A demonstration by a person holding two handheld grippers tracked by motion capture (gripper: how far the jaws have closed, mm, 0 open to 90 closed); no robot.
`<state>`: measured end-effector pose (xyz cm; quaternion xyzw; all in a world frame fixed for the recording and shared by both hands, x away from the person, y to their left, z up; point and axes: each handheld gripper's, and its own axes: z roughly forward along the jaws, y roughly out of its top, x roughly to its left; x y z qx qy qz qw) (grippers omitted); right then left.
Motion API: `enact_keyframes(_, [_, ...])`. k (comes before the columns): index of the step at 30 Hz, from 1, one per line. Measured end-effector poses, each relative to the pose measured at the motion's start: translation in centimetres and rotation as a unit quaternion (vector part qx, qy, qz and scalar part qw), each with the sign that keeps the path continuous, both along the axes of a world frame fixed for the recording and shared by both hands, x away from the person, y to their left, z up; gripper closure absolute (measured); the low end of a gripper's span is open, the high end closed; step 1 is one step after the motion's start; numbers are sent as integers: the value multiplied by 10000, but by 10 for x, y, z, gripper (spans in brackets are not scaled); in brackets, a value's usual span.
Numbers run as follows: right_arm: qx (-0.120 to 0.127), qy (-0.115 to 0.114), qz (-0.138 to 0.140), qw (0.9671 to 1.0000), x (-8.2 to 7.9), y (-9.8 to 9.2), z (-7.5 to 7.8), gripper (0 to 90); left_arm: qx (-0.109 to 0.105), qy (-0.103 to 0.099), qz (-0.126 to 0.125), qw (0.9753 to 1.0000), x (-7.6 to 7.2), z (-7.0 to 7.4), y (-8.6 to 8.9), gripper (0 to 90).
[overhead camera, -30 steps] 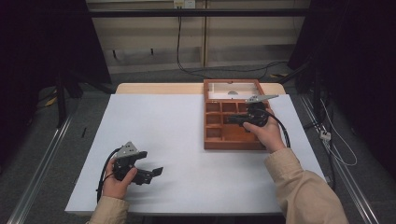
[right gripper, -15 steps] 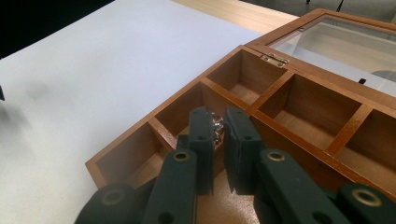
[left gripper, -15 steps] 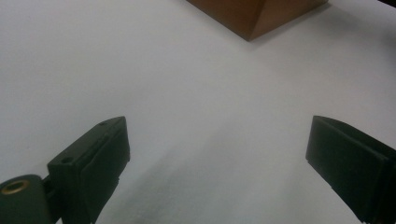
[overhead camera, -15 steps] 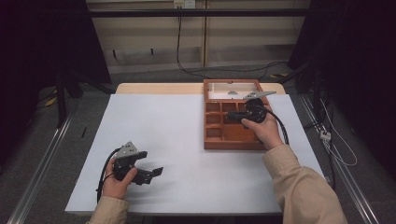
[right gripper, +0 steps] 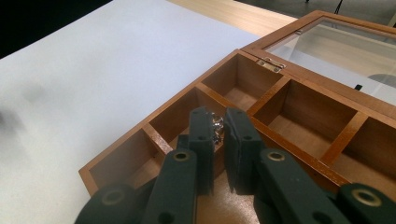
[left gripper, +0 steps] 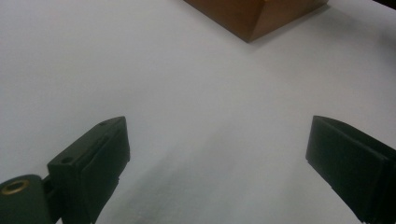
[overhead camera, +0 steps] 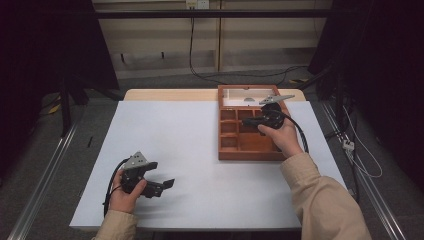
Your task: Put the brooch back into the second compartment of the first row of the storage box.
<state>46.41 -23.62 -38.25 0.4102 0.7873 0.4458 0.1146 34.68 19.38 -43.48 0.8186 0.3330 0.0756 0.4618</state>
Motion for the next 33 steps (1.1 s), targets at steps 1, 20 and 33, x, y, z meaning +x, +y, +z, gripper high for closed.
enact_keyframes(1, [-10, -4, 10, 10000, 1, 0, 0, 825, 15, 4, -2, 10000, 0, 0, 0, 61])
enact_keyframes(20, [-10, 76, -96, 9999, 8, -4, -5, 825, -14, 28, -4, 10000, 0, 1, 0, 61])
enact_keyframes(33, [-37, 63, -219, 9997, 19, -6, -1, 825, -5, 26, -17, 10000, 0, 1, 0, 61])
